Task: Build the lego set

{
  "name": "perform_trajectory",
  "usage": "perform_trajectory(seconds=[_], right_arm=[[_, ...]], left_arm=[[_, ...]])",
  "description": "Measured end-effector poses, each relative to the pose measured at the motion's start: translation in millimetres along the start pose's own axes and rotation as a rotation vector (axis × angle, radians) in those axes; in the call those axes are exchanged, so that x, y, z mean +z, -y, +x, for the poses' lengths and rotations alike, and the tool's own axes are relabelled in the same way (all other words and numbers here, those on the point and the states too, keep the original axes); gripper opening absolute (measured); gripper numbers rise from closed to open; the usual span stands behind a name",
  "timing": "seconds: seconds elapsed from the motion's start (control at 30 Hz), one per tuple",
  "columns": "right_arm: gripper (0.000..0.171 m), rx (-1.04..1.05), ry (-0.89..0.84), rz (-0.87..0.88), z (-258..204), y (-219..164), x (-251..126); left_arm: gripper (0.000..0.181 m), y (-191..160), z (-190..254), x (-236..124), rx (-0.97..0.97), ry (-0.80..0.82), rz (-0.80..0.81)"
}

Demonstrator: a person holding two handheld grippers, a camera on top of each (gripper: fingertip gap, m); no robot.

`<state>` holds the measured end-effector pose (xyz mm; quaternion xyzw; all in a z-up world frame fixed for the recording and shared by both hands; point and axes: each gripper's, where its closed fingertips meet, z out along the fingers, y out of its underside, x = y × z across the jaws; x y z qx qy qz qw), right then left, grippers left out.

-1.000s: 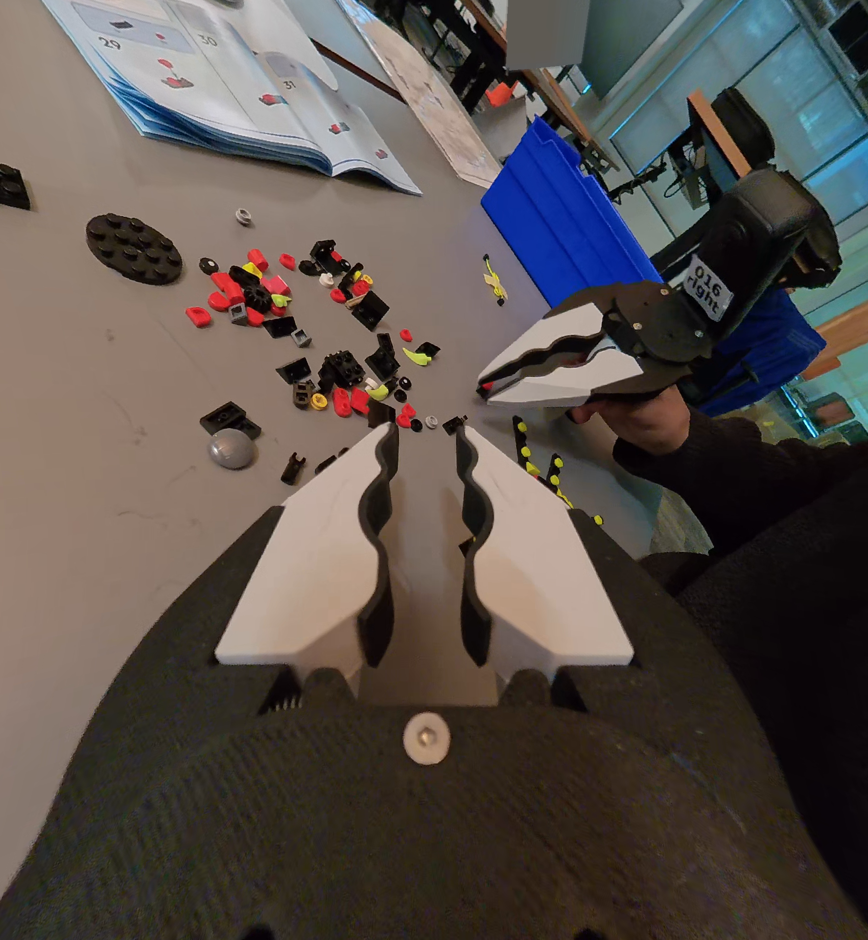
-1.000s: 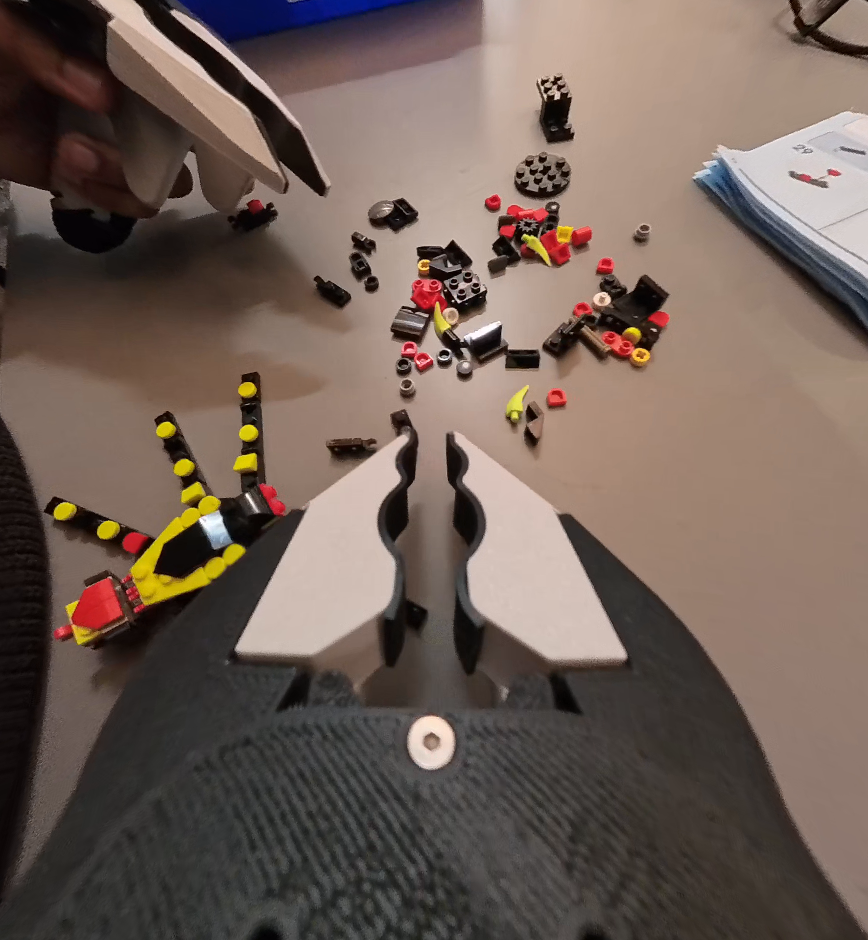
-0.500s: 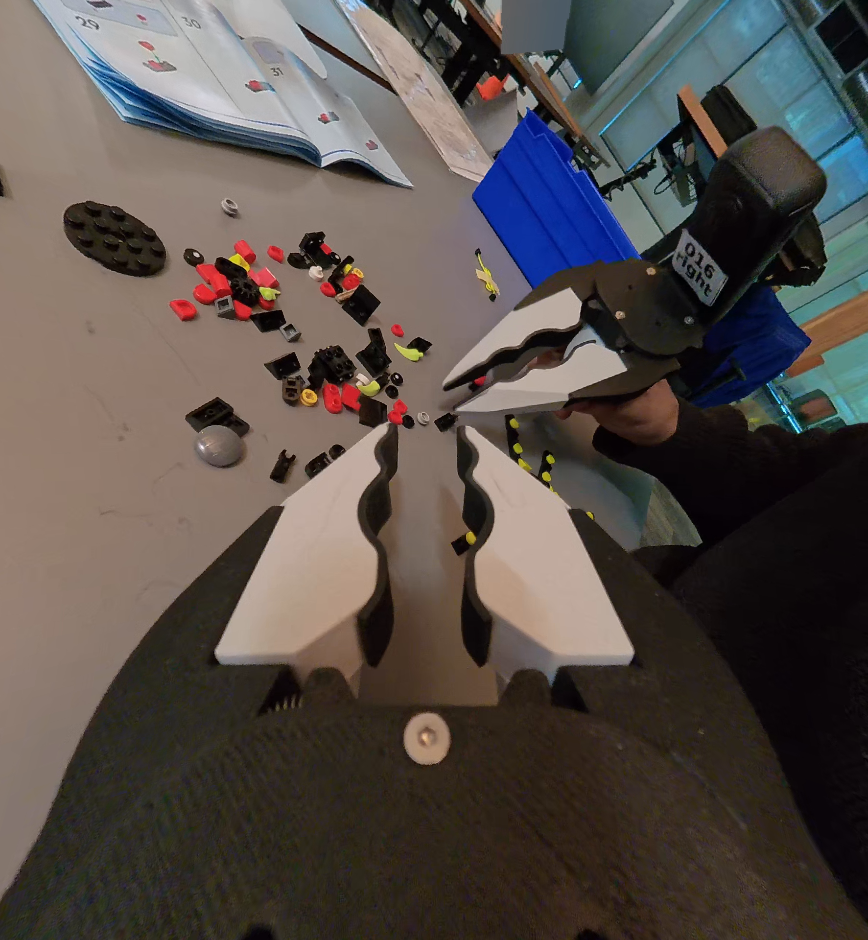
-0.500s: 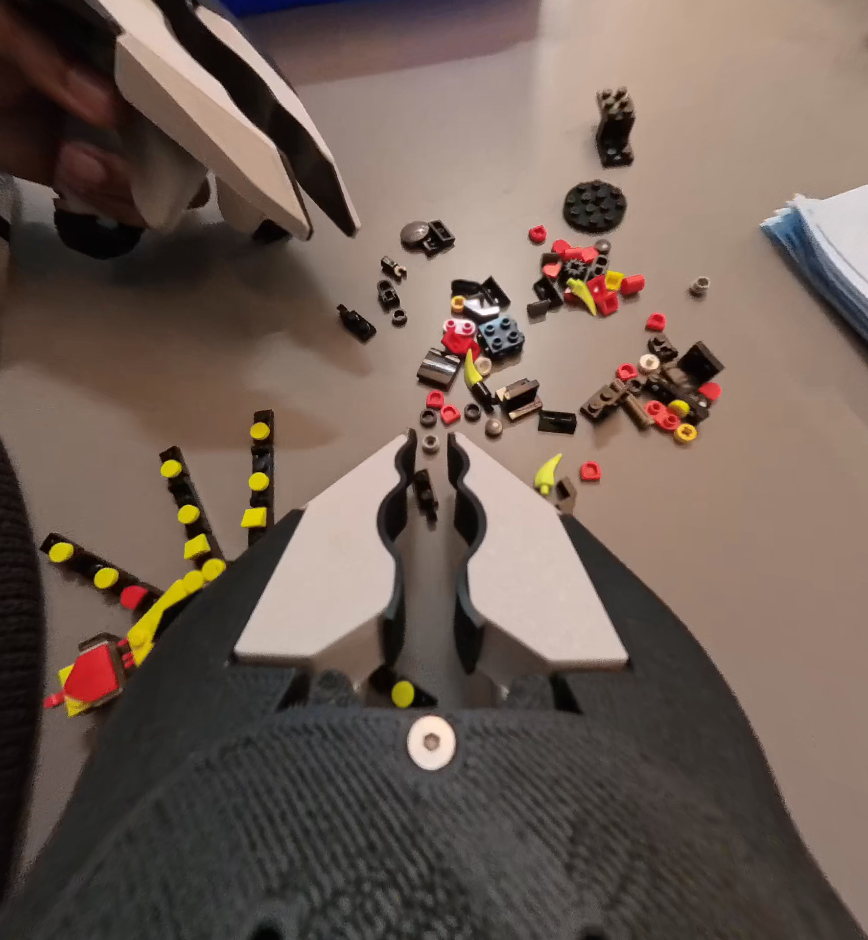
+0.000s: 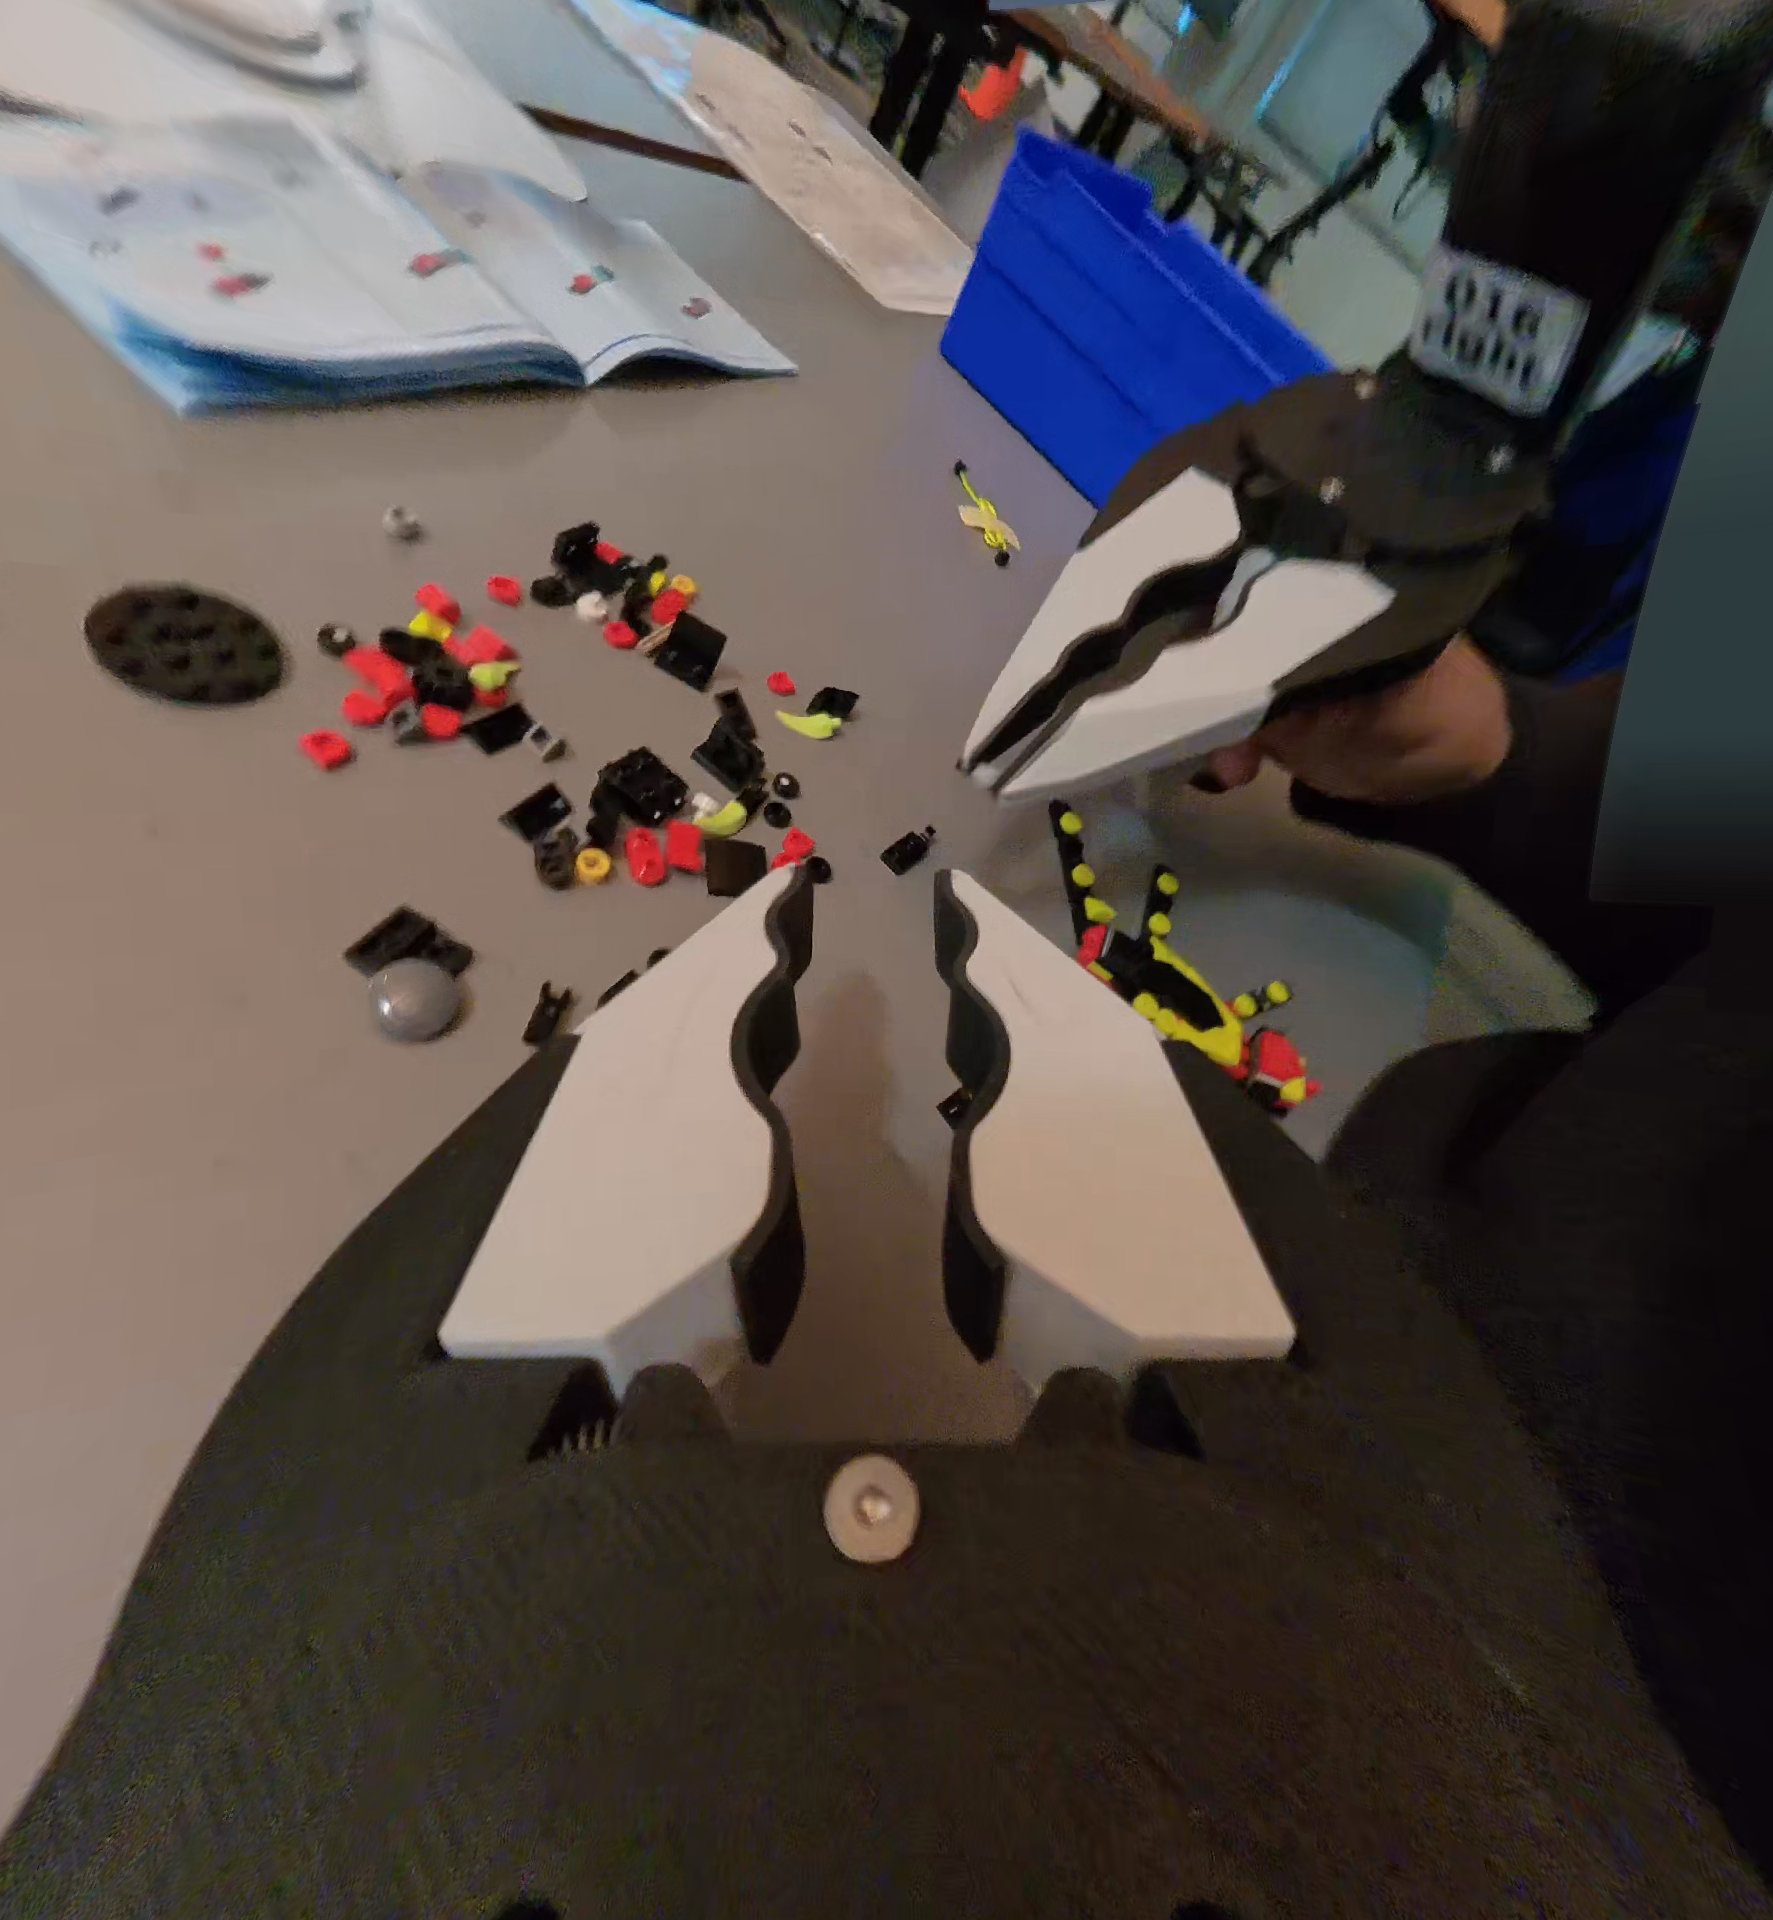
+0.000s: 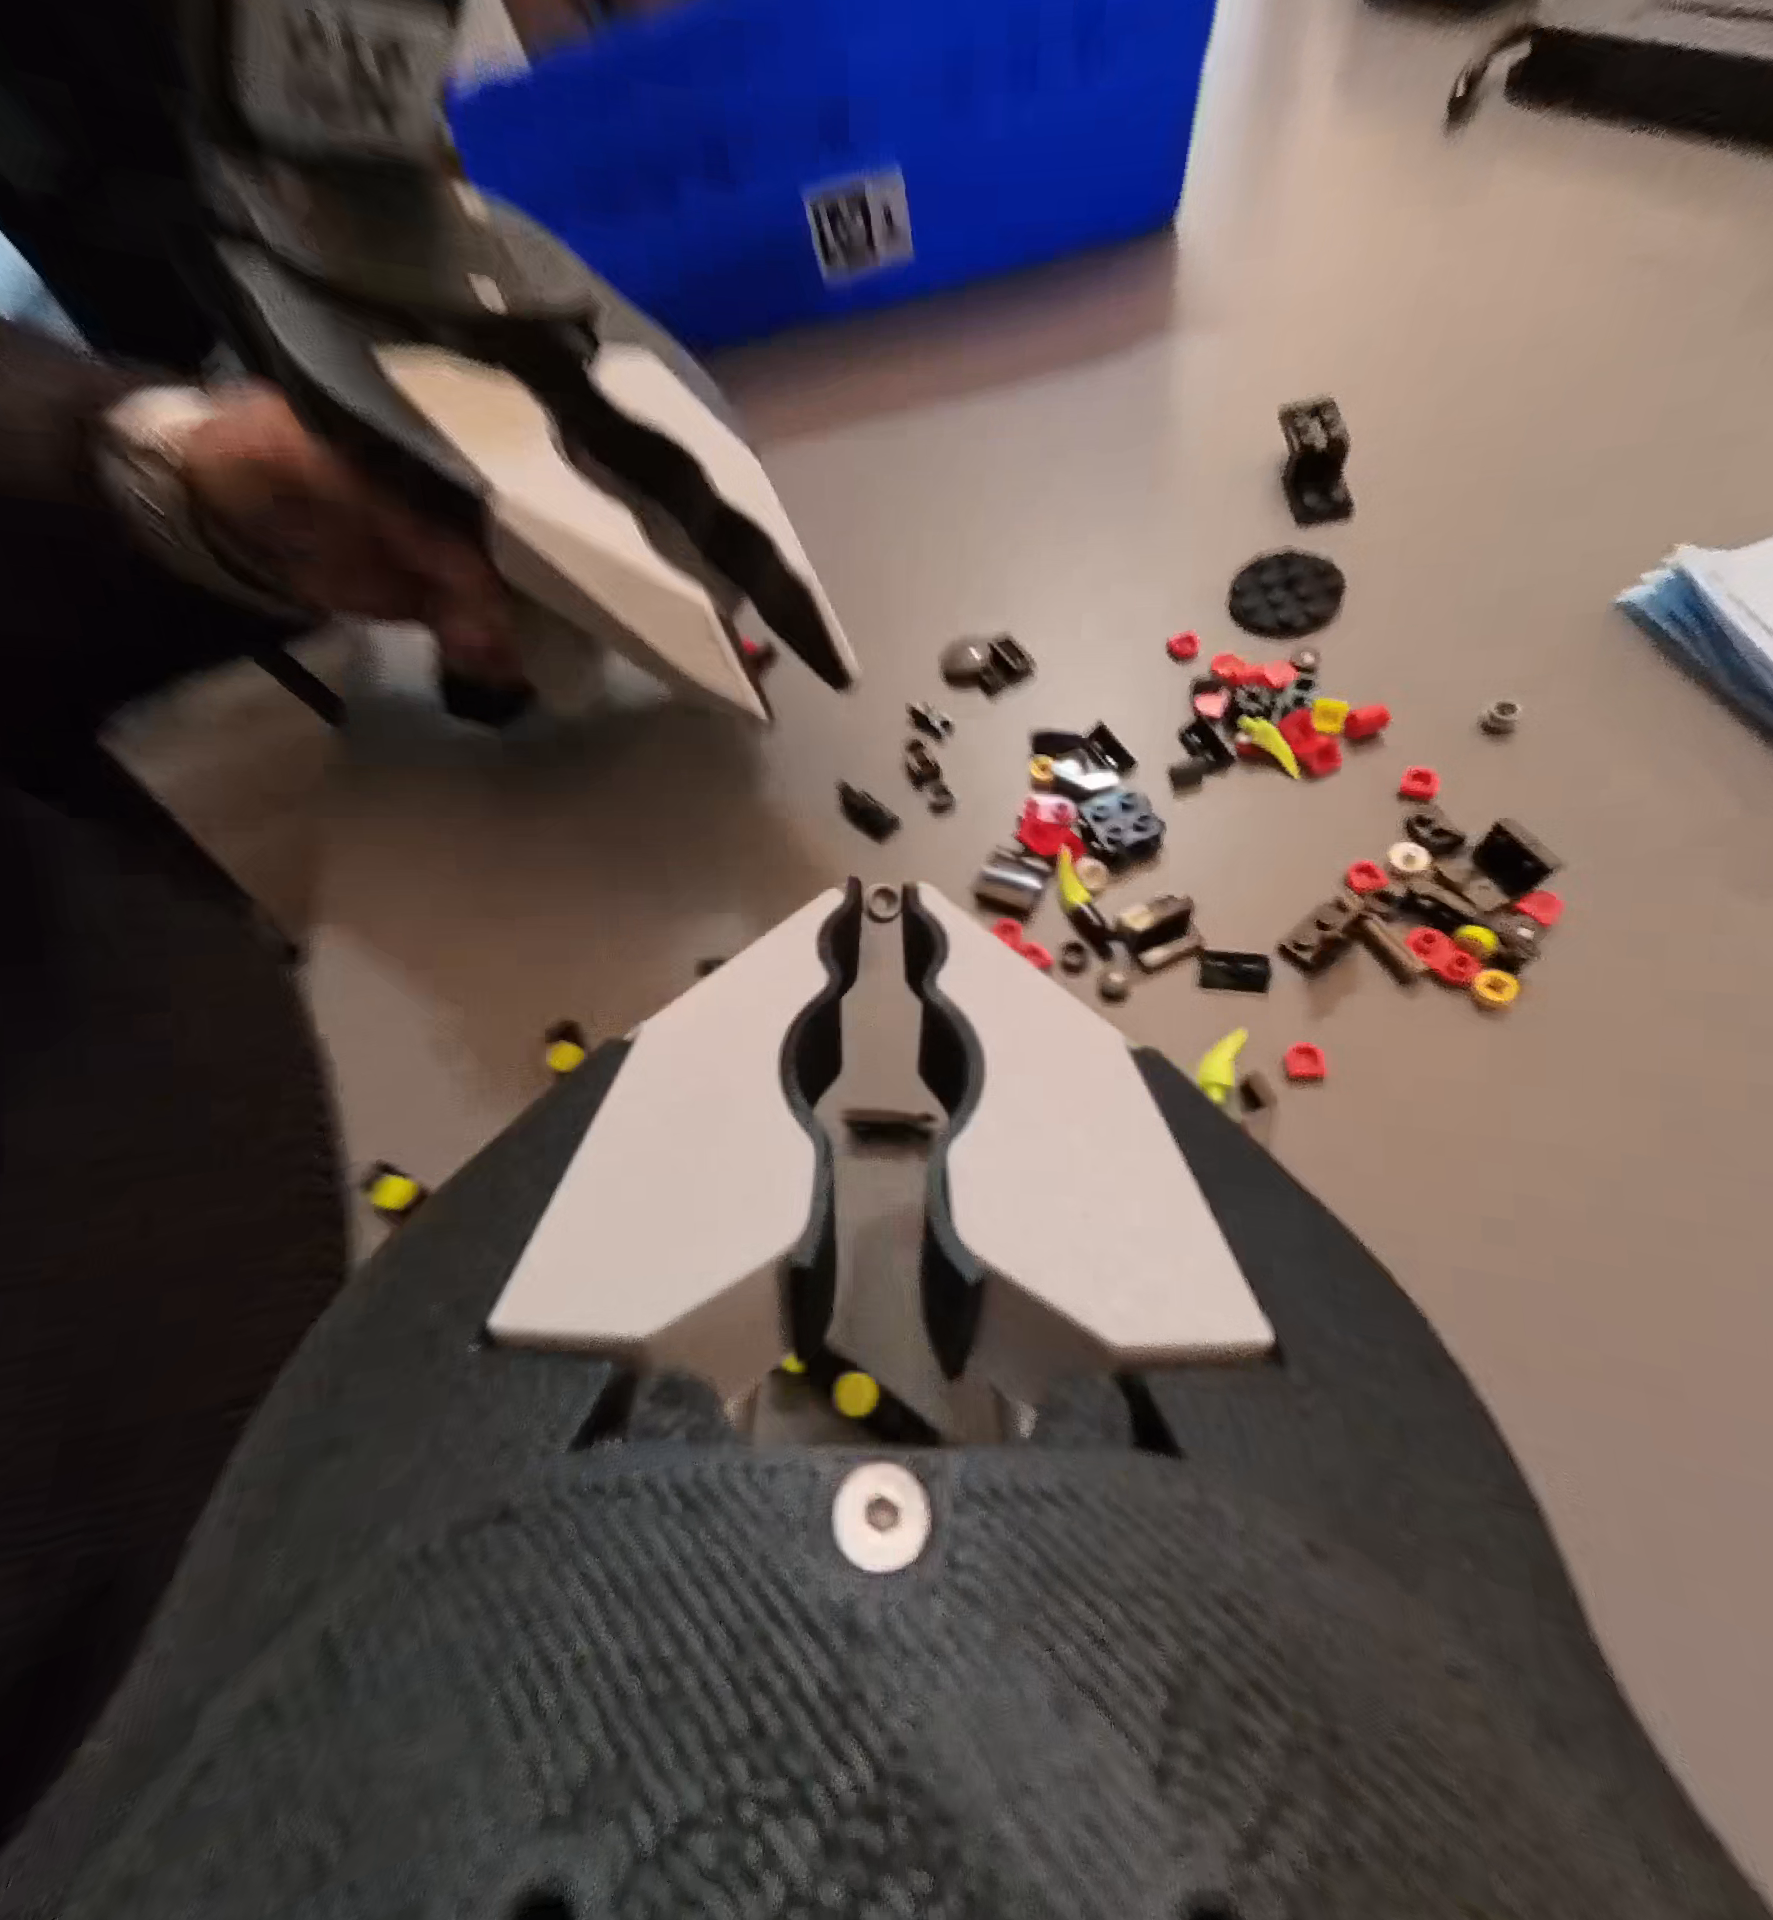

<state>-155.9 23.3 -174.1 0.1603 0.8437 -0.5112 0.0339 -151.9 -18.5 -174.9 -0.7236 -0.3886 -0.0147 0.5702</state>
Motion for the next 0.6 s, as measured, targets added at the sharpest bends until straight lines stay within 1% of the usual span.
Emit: perform_trajectory(seconds=[0.07,0.2,0.3,0.37,0.43,0.5,0.6], right_arm=[[0.005,0.061,0.024,0.066,-6,8,-13],[0.005,-0.004,-0.113,0.104,-6,11,-45],[0.005,-0.028,-0.175,0.153,-14,17,-68],[0.005,0.015,-0.174,0.212,-23,20,-82],[0.005,0.12,-0.137,0.292,-31,18,-95],[0.005,0.299,-0.059,0.411,-37,14,-109],[0.005,0.628,0.171,0.681,-42,15,-138]], left_arm=[[0.021,-2,9,7,0.12,0.009,-0.029],[0.018,-14,22,28,0.265,-0.005,-0.123],[0.017,-7,35,41,0.314,-0.061,-0.107],[0.016,-2,45,50,0.335,-0.113,-0.091],[0.016,1,57,59,0.361,-0.164,-0.089],[0.016,3,72,67,0.402,-0.211,-0.078],[0.014,3,96,77,0.473,-0.279,-0.059]])
